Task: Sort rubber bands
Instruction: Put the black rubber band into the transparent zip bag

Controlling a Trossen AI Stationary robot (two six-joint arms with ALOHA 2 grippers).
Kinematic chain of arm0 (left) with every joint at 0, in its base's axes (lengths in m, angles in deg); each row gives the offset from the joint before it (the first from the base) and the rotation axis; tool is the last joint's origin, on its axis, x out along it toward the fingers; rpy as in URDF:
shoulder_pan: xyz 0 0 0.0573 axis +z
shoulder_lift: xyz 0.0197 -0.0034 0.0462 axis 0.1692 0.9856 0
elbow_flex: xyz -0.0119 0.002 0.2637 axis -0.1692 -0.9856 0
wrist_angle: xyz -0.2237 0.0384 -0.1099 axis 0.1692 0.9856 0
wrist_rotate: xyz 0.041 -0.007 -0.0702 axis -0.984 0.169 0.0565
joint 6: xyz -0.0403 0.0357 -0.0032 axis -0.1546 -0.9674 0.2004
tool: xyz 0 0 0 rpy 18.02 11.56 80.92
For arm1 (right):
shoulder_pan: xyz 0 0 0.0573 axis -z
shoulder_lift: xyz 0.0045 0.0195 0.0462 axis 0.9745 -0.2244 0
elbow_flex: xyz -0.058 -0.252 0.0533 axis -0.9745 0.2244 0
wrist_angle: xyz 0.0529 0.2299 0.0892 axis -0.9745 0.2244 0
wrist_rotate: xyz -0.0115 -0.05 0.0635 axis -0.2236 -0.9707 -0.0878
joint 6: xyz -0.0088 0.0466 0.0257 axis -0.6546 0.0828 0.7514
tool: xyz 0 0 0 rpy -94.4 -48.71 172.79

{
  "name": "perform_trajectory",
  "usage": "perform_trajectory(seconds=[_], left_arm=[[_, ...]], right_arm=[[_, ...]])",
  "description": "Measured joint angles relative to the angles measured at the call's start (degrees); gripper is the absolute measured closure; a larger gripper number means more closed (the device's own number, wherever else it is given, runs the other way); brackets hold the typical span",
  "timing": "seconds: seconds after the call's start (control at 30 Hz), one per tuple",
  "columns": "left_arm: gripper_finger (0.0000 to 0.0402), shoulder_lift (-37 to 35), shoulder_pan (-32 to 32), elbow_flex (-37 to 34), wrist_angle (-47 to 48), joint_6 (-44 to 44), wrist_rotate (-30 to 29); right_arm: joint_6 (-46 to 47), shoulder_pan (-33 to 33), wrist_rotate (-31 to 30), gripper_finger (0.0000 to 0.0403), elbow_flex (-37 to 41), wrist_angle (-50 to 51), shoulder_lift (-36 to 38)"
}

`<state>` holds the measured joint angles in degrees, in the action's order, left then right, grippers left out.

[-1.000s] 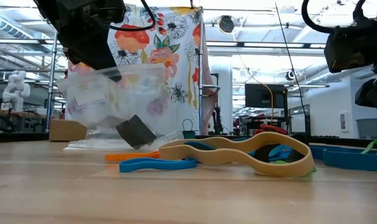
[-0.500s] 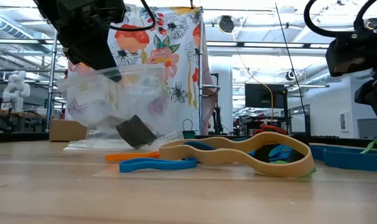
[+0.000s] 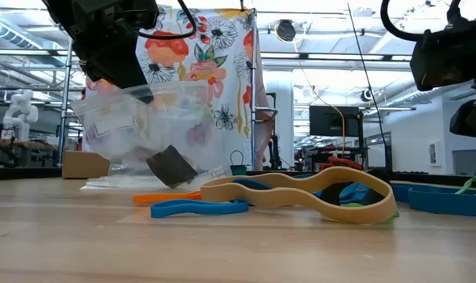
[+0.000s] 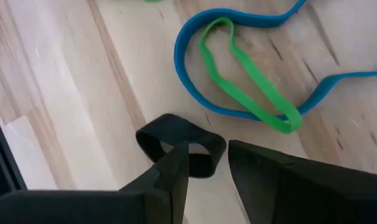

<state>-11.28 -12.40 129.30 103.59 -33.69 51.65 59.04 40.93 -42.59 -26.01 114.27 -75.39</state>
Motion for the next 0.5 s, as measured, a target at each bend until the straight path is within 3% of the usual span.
perform_trajectory(seconds=[0.33,0.5], left_arm=[[0.0401,0.0,0.0,0.0,0.0,0.0,1.1],[0.0401,0.0,0.0,0.0,-0.1,0.0,1.1]], right_arm=[[-1.1,0.0,0.1,0.03,-0.2,3.0,-4.5],[-3.2,0.0,0.4,0.0359,-0.2,2.3,-6.6]])
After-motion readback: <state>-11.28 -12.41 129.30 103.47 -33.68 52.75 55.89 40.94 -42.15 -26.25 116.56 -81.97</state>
